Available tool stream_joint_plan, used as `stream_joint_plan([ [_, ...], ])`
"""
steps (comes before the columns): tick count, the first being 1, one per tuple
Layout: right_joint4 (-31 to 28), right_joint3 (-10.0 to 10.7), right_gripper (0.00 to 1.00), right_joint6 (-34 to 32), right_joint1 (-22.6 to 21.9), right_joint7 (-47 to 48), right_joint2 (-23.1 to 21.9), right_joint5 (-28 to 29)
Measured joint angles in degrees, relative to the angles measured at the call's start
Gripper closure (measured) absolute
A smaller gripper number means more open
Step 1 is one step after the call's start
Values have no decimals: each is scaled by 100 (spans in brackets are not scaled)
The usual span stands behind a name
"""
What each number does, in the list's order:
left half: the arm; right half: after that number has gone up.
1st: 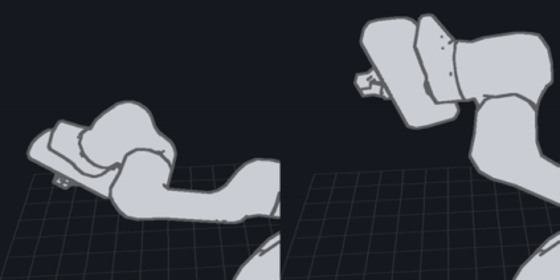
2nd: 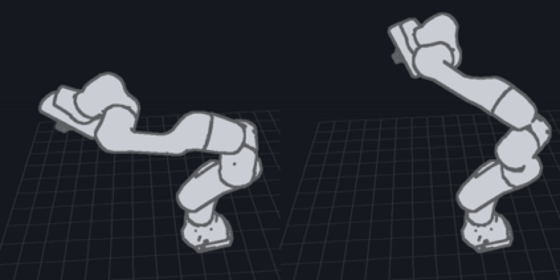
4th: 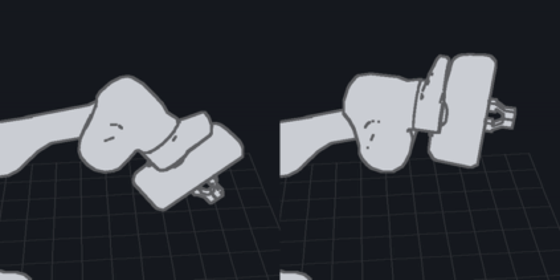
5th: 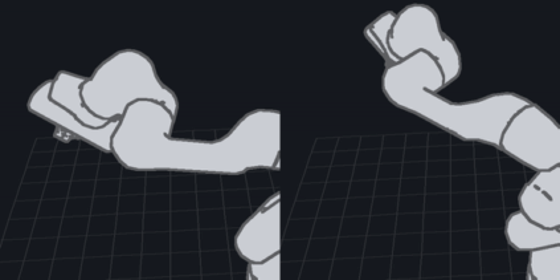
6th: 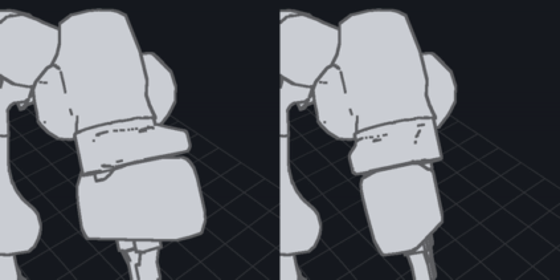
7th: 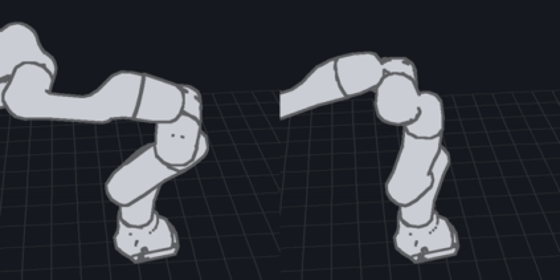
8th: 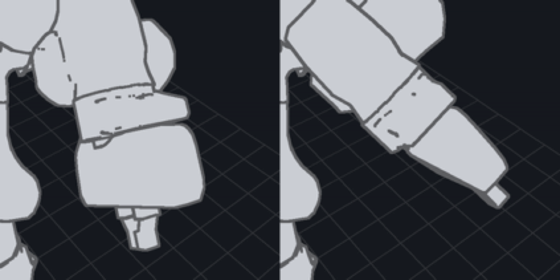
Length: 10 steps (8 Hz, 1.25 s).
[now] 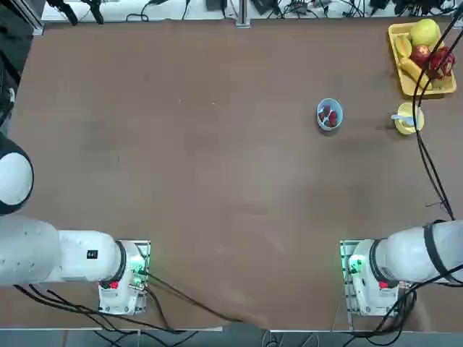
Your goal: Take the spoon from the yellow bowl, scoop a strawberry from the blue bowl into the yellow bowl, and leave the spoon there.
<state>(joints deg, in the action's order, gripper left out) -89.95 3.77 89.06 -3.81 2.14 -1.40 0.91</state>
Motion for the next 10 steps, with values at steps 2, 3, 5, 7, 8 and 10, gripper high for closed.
stream_joint_plan([
  [2, 0, 0, 0, 0, 0, 0, 0, -1],
  [3, 0, 0, 0, 0, -1, 2, 1, -3],
  [5, -4, -1, 0, -10, -91, 2, 47, -316],
  [7, -67, -8, 0, -19, -430, 391, 242, -1090],
  [8, -184, -15, 0, 8, -571, 634, 360, -1449],
  [10, -705, -21, 0, 318, -649, 784, 531, -2202],
])
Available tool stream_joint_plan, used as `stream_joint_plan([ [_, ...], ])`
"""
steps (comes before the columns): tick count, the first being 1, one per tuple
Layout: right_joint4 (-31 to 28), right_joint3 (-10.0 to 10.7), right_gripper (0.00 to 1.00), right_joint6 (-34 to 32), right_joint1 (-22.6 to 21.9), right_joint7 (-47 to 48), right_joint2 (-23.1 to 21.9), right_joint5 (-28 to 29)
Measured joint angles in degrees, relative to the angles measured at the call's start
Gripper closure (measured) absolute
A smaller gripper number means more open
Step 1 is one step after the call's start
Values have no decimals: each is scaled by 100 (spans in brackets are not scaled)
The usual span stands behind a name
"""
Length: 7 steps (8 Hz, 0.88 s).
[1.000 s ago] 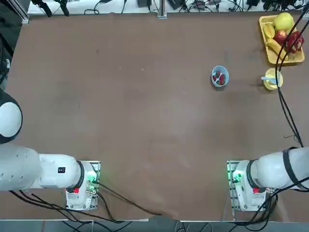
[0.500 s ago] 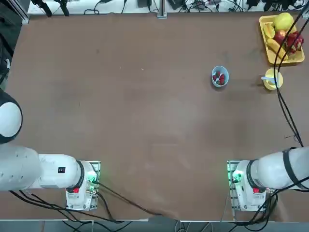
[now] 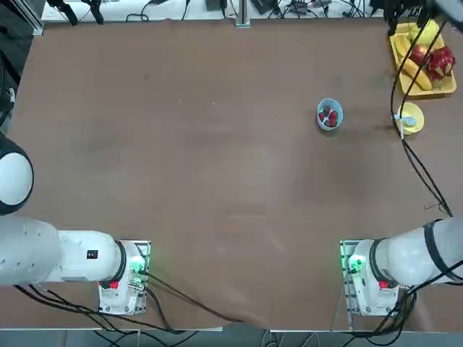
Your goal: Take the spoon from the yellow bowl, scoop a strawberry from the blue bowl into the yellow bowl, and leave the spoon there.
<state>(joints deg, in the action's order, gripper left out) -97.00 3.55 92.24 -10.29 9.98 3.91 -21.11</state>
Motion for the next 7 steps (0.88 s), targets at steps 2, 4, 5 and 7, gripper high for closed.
stream_joint_plan([
  [2, -734, 45, 0, 702, 26, 334, 122, -743],
  [4, -1148, 49, 0, 1132, 13, 1160, 463, -1253],
  [5, -1205, 32, 0, 1187, -75, 1595, 730, -1600],
  [7, -1245, 11, 0, 1194, -369, 2651, 1335, -2305],
])
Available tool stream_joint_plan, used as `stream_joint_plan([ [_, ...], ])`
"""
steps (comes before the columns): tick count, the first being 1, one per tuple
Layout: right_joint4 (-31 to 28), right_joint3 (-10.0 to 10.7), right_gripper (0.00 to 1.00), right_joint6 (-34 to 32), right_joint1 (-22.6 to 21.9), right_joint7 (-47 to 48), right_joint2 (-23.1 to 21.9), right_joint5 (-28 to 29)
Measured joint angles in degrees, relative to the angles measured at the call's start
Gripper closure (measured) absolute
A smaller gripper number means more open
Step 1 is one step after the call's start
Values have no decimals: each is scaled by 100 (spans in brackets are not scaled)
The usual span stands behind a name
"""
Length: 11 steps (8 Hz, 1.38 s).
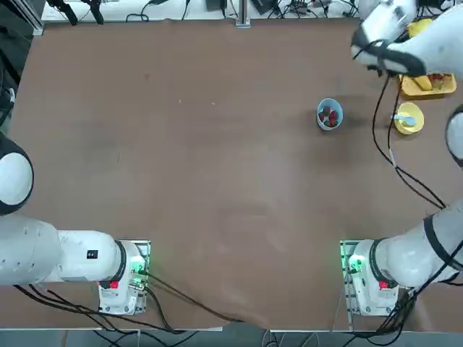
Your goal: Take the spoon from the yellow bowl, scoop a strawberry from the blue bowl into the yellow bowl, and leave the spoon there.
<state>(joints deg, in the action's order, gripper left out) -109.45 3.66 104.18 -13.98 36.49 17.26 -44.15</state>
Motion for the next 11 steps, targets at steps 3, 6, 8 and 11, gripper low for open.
stream_joint_plan([
  [3, -228, -1, 0, -1, -150, 1092, 681, -1067],
  [6, -709, 3, 3, -3, -155, 1616, 997, -2060],
  [8, -1095, 3, 3, -5, -175, 1893, 1041, -2459],
  [11, -1457, 2, 3, -161, -297, 2673, 1368, -3072],
])
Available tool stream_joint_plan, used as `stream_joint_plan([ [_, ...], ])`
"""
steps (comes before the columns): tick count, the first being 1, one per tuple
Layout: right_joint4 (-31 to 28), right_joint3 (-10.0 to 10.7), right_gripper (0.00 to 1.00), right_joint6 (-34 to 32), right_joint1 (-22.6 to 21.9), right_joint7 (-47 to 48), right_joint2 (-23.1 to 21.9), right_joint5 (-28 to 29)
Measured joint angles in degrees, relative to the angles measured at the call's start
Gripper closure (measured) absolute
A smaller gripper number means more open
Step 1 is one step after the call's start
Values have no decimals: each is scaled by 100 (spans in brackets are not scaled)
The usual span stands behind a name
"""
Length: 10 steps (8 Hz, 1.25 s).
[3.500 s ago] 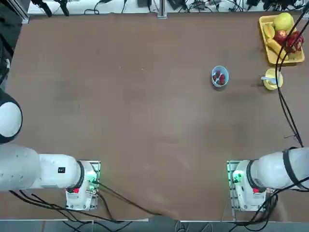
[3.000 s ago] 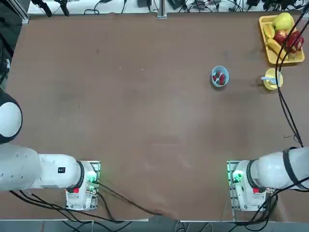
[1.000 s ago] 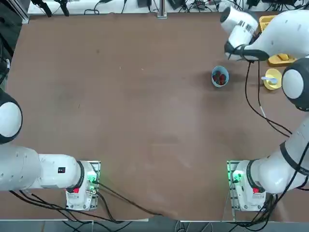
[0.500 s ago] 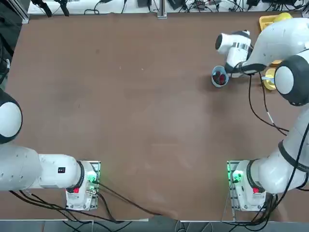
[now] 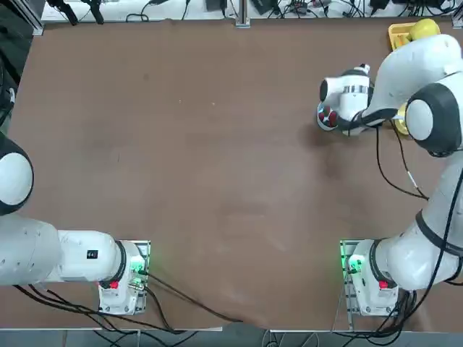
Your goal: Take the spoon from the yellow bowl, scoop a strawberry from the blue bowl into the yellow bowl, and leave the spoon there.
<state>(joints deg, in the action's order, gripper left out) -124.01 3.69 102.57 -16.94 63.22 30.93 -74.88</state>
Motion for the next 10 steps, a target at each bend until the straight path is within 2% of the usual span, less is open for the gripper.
stream_joint_plan([
  [2, -64, 5, 4, -45, -2, 170, 218, -230],
  [10, -153, 92, 11, -65, 59, 406, 404, -496],
])
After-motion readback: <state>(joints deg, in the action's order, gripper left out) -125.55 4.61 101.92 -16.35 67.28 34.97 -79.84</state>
